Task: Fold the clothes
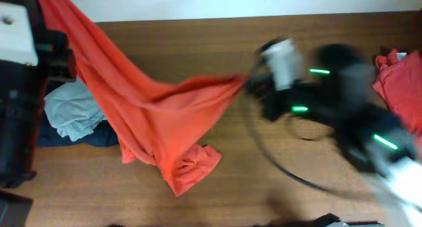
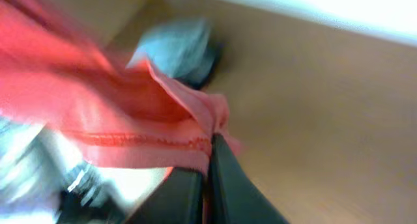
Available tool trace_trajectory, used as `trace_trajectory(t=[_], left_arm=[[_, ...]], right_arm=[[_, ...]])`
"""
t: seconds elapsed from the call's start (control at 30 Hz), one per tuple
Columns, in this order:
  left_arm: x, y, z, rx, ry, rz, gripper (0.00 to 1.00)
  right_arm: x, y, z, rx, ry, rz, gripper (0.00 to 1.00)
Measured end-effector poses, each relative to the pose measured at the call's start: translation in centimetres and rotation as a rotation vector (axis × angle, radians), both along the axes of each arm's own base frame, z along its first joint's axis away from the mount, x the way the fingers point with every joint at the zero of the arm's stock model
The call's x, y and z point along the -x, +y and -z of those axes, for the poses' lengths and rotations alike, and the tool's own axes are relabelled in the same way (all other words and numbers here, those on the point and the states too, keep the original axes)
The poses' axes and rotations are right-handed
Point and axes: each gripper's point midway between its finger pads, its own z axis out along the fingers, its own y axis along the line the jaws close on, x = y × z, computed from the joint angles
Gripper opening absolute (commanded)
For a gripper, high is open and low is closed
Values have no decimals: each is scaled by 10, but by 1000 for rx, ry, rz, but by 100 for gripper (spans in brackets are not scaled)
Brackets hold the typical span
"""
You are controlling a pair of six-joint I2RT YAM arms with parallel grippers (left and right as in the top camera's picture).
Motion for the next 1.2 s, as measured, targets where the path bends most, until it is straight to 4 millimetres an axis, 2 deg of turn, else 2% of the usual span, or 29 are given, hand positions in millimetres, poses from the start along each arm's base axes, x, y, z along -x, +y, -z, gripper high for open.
trace_trajectory(t=[0.1,0.17,0.23,0.37,0.43,0.53,0.73,0.87,0.93,1.0,1.2], left_arm=[[-6,-2,12,-11,46,2,0],[-9,-5,17,-14,69,15,1],[-9,-9,20,-14,80,38,0],[0,-17,16,-12,63,99,0],[9,-18,9,-9,41,120,0],[35,-16,-10,3,-25,151,1],[112,3,-46,33,-174,178,1],[152,9,-60,50,-257,213,1],[162,9,-63,56,-272,233,1],[162,7,-62,58,-269,247,1],[142,-2,-56,50,-225,261,1]], right_arm=[[27,-54,-91,-18,-222,210,4],[53,-84,-134,-38,-331,314,4],[80,-107,-167,-61,-412,392,4],[113,-135,-200,-90,-502,488,4],[120,-142,-207,-94,-524,516,4],[127,-147,-215,-103,-547,530,4],[136,-148,-227,-128,-581,522,4],[144,-150,-233,-140,-598,519,4],[150,-152,-236,-145,-607,519,4],[155,-154,-238,-151,-614,519,4],[159,-155,-240,-156,-623,520,4]])
